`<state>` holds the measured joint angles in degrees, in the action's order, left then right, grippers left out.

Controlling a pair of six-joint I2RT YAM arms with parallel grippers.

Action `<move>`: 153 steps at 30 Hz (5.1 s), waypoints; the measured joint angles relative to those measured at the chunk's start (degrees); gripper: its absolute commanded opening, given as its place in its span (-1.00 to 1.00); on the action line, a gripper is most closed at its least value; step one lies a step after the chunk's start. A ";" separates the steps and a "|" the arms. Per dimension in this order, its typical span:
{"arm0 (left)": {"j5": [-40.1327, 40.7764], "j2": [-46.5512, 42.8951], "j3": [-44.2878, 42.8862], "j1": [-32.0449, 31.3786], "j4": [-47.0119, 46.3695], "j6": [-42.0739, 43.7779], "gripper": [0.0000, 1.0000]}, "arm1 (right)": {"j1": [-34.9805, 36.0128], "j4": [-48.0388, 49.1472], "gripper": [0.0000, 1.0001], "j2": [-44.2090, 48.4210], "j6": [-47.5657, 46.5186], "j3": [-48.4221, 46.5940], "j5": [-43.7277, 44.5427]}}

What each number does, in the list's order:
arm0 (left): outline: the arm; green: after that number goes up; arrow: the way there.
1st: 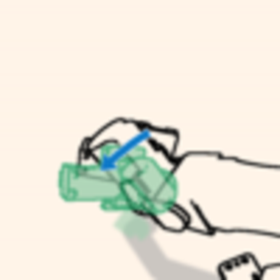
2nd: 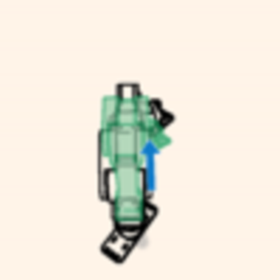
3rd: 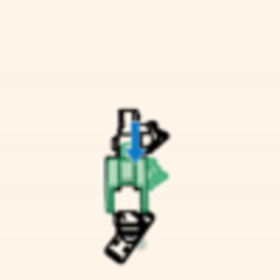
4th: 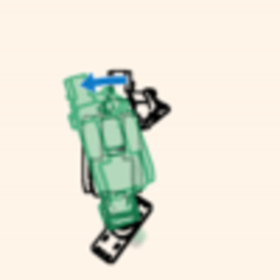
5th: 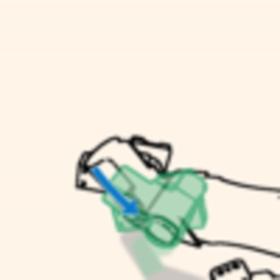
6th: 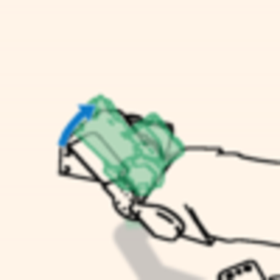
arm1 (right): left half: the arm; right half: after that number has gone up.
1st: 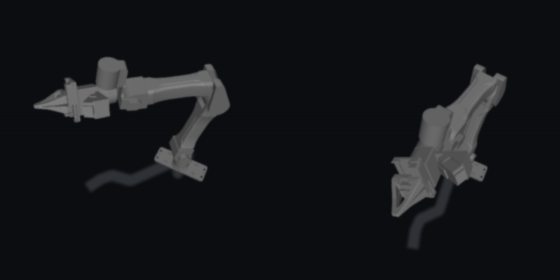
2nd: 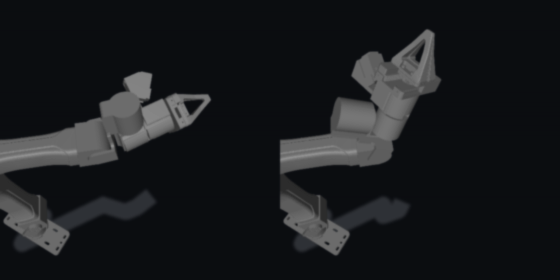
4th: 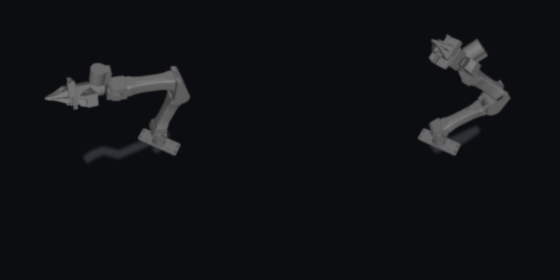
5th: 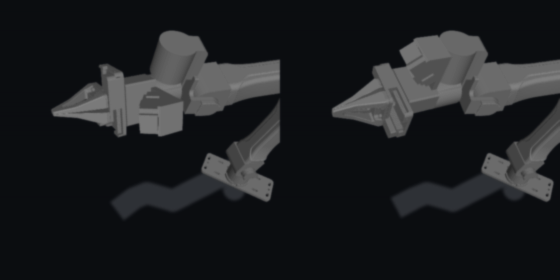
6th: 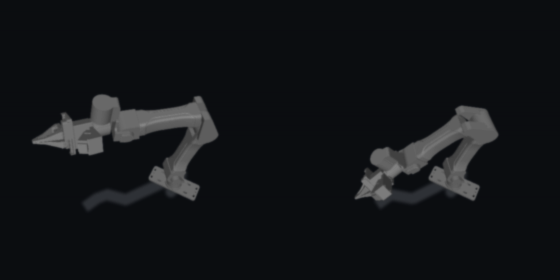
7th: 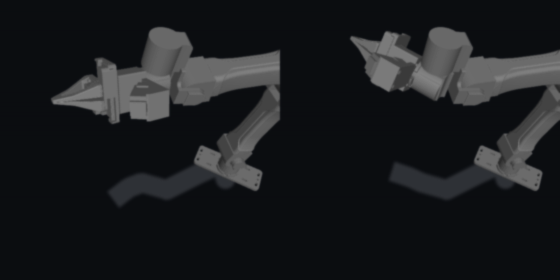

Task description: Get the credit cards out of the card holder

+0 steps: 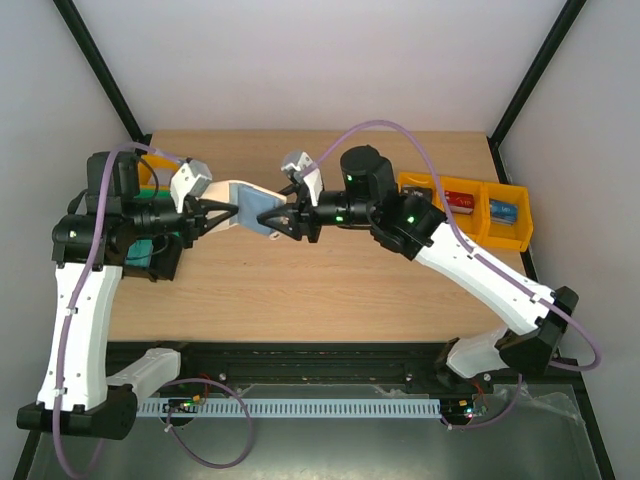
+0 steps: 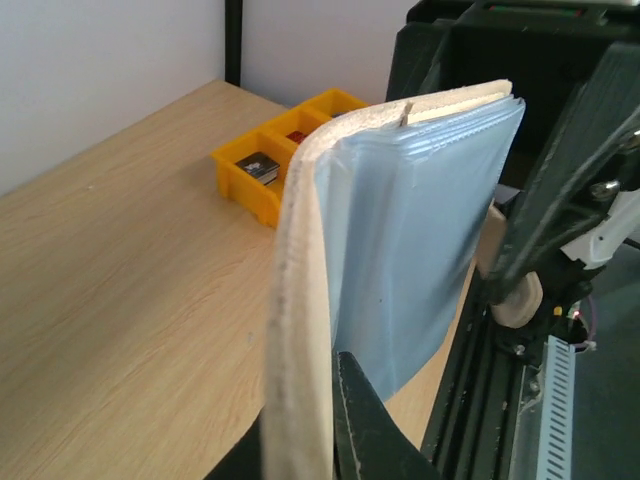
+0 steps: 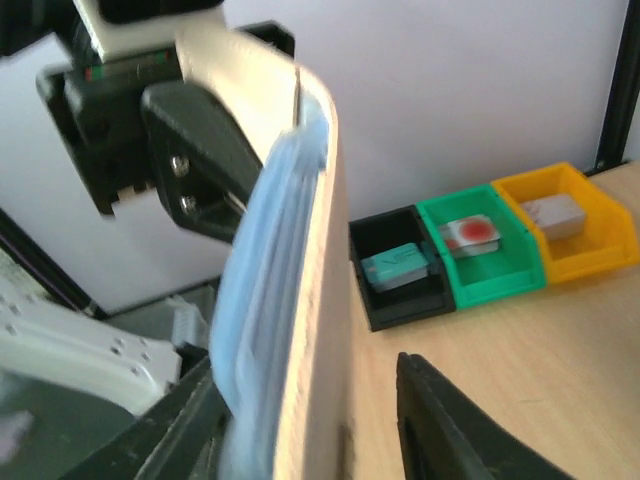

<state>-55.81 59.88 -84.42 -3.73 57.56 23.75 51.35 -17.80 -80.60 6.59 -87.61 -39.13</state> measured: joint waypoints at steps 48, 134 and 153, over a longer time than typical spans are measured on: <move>-6.08 -0.46 1.88 2.23 1.44 1.14 -0.95 | 5.60 16.04 -0.46 -2.97 5.57 5.51 3.34; -21.94 -0.13 0.04 4.26 15.45 20.85 -0.95 | -1.11 2.01 -0.32 3.61 -4.20 1.42 -12.31; 0.07 -2.10 9.60 4.55 -7.19 -8.76 -0.95 | -7.80 5.95 -0.44 8.81 1.84 3.54 5.25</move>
<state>-55.75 57.78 -74.83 0.82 50.37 14.98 43.55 -11.86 -71.79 8.43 -84.07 -33.89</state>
